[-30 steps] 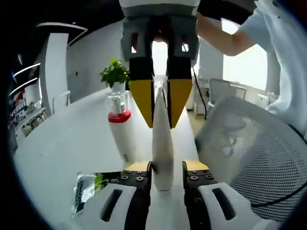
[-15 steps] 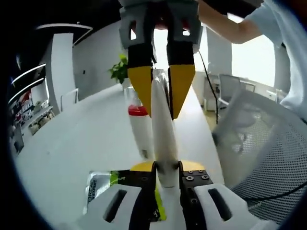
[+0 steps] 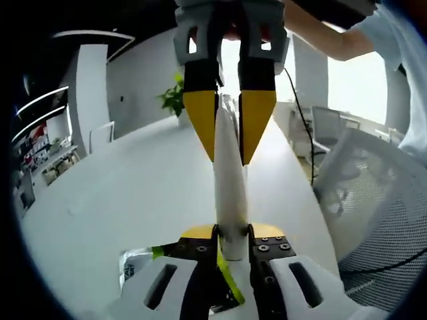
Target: Arrange the skincare products in the storage area until every visible bottle or jar stands upright without overlapping.
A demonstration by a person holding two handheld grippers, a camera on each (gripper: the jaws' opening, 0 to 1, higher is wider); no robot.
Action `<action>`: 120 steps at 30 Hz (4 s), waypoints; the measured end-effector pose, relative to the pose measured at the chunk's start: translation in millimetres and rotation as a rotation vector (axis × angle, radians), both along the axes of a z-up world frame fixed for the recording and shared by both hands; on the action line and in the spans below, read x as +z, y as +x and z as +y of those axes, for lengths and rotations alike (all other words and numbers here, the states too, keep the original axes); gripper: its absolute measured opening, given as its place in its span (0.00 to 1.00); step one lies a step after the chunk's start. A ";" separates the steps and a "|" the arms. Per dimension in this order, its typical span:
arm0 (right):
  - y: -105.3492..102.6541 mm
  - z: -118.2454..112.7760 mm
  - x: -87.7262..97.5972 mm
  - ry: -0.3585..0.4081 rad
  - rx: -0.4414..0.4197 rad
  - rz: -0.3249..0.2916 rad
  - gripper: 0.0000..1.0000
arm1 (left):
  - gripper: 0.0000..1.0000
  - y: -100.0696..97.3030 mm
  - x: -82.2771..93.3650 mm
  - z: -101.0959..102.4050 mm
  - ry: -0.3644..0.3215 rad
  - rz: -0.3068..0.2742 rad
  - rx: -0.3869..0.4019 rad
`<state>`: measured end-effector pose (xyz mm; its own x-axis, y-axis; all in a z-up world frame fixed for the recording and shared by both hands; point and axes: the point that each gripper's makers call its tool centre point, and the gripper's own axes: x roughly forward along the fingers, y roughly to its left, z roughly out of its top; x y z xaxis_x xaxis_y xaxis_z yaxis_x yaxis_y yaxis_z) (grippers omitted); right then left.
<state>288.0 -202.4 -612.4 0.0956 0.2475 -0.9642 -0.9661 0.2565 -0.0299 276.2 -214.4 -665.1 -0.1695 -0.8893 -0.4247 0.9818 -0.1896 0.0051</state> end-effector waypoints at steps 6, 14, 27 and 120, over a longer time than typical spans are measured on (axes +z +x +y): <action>4.8 -5.7 0.7 0.000 -0.017 0.011 0.07 | 0.14 8.9 -1.9 -4.2 -0.006 0.030 0.009; 5.2 -11.7 1.1 -0.005 -0.051 0.030 0.07 | 0.14 11.4 -4.8 -8.8 -0.006 0.052 -0.007; -5.1 -17.9 0.0 -0.006 -0.057 0.055 0.08 | 0.14 0.6 -5.0 -14.6 -0.009 0.058 -0.039; -43.8 -60.9 46.5 0.346 -0.587 -0.496 1.00 | 0.97 24.0 83.6 123.2 0.064 -0.061 0.398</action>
